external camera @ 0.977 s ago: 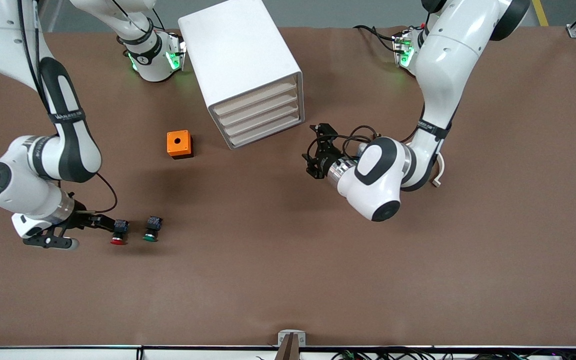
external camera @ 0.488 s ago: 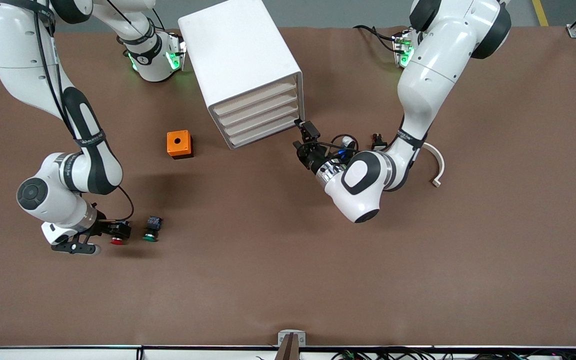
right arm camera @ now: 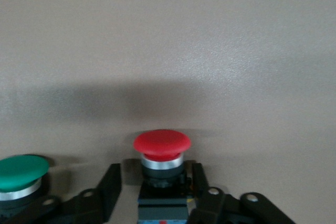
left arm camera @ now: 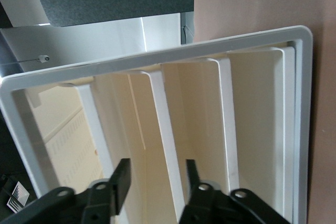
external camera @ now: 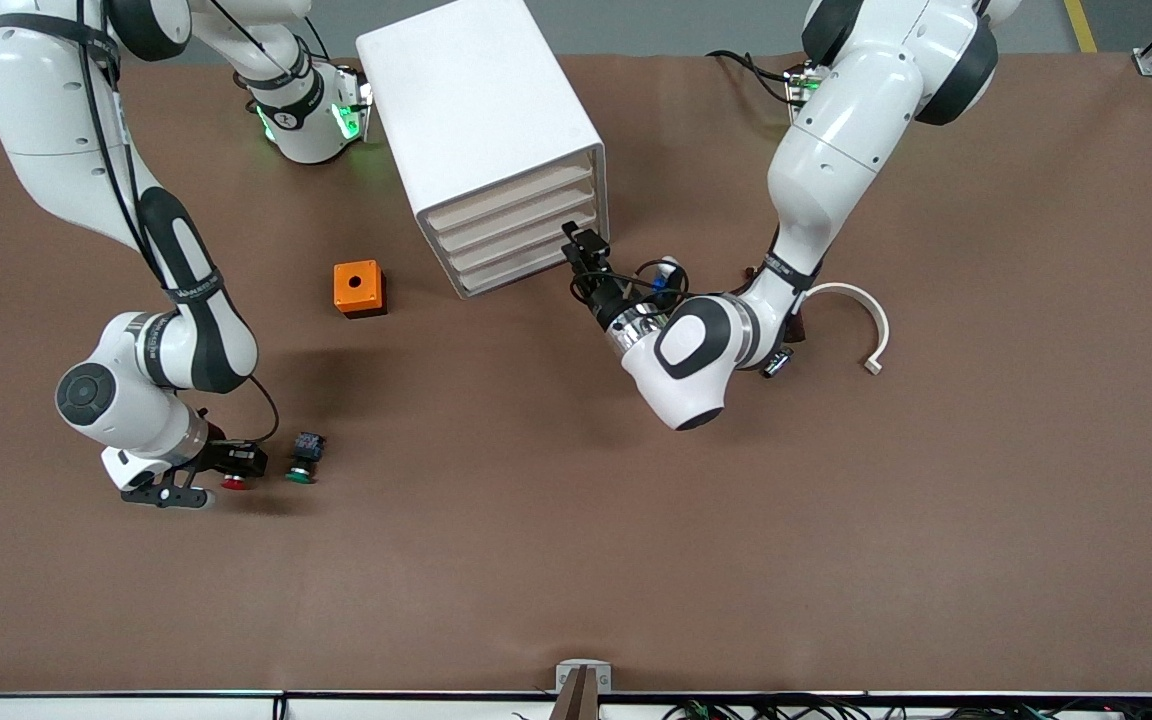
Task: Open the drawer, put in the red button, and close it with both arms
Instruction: 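Lift the red button with the right gripper while the left gripper grips the drawer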
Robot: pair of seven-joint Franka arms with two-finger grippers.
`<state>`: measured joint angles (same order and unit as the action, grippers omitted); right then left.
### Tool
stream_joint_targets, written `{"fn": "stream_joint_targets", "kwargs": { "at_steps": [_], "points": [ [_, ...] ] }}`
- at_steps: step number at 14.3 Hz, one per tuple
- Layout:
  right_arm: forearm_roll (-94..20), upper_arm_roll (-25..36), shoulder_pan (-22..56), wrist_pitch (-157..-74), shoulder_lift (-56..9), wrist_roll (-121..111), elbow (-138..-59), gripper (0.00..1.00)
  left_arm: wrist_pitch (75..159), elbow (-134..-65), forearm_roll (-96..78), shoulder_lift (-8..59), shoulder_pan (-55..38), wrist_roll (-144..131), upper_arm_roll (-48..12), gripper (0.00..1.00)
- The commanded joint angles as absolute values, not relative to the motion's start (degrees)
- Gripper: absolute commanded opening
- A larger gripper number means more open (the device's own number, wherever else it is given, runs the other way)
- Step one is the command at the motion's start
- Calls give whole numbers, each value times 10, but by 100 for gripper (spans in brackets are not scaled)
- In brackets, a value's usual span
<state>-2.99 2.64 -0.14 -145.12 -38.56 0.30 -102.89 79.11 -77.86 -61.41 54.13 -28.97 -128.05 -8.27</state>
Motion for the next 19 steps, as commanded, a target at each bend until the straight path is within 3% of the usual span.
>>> {"fn": "stream_joint_targets", "kwargs": {
  "at_steps": [1, 3, 5, 11, 15, 19],
  "points": [
    [-28, 26, 1, -1441, -384, 2, -1020, 0, 778, -766, -628, 553, -307, -1292, -83, 47],
    [-29, 25, 0, -1421, -374, 9, -1019, 0, 778, -769, -628, 554, -319, -1295, -83, 47],
    [-31, 25, 1, -1329, -344, 40, -996, 0, 778, -771, -628, 555, -334, -1312, -83, 45],
    [-33, 23, 10, -1131, -190, 121, -991, 0, 777, -772, -628, 561, -353, -1350, -83, 18],
    [-36, 21, 24, -1039, -103, 172, -991, 0, 778, -772, -628, 564, -352, -1380, -83, 9],
    [-35, 22, 93, -963, -34, 336, -991, 0, 778, -770, -639, 565, -344, -1380, -81, 7]
  ]
}}
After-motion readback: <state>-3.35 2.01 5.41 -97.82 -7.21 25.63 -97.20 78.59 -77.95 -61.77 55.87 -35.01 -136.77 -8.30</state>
